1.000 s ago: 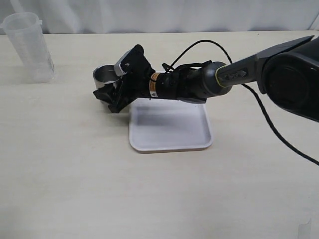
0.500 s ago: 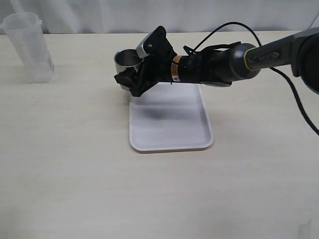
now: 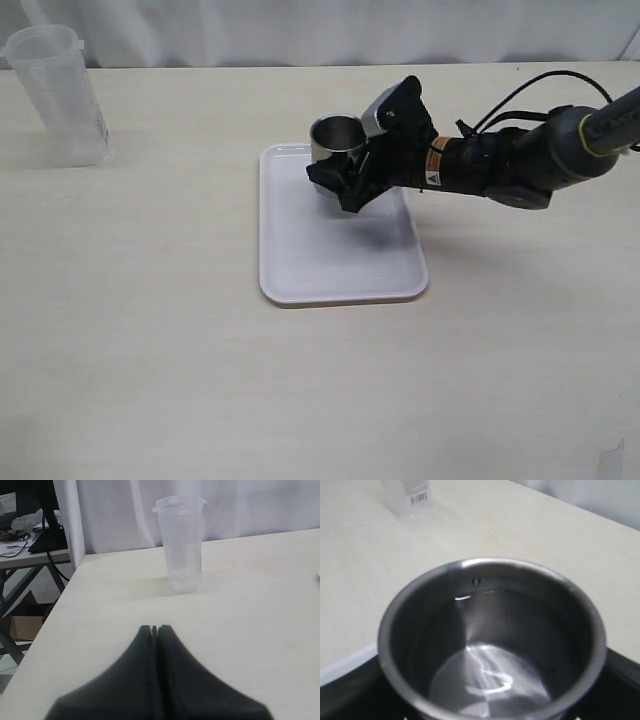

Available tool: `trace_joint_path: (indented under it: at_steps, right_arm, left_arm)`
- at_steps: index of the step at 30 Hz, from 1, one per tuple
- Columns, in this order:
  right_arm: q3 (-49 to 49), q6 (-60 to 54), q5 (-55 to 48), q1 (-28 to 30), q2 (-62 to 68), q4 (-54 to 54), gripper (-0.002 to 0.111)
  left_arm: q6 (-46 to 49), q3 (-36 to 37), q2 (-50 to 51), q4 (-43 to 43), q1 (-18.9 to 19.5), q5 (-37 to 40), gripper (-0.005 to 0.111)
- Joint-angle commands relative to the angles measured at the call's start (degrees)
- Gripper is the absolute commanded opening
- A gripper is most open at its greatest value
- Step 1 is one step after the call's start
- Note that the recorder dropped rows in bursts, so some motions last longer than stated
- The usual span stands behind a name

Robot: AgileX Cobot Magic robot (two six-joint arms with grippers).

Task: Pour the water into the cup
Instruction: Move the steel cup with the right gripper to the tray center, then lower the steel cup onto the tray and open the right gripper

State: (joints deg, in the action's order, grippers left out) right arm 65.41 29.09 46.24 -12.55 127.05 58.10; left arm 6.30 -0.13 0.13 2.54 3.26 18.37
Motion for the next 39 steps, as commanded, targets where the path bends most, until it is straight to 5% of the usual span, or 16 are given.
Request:
trace_joint_path:
  at_steps: [1,26,30,35,39]
  right_arm:
    - [-3.81,-5.89,5.42,1.84,-1.17,-1.97,0.004]
    - [-5.10,-11.49,10.68,2.00,3.33,-3.24,0.008]
    - [-5.10,-11.49,10.68,2.00,3.33,-3.24,0.033]
    - [-5.10,-11.11,10.38,2.00,3.33,-3.24,0.094]
    - [-5.10,-10.83,8.16,2.00,3.33,-3.24,0.109]
  left_arm:
    - [-0.30,0.13,-0.13,-0.23,0.01,-0.62,0.000]
    - [-0.30,0.13,-0.13,-0.23,0.01,-0.62,0.000]
    - [-0.30,0.13,-0.13,-0.23,0.01,-0.62,0.000]
    - [-0.30,0.13,-0.13,-0.23,0.01,-0.62,0.000]
    - [-0.30,0.13,-0.13,-0.23,0.01,-0.62,0.000]
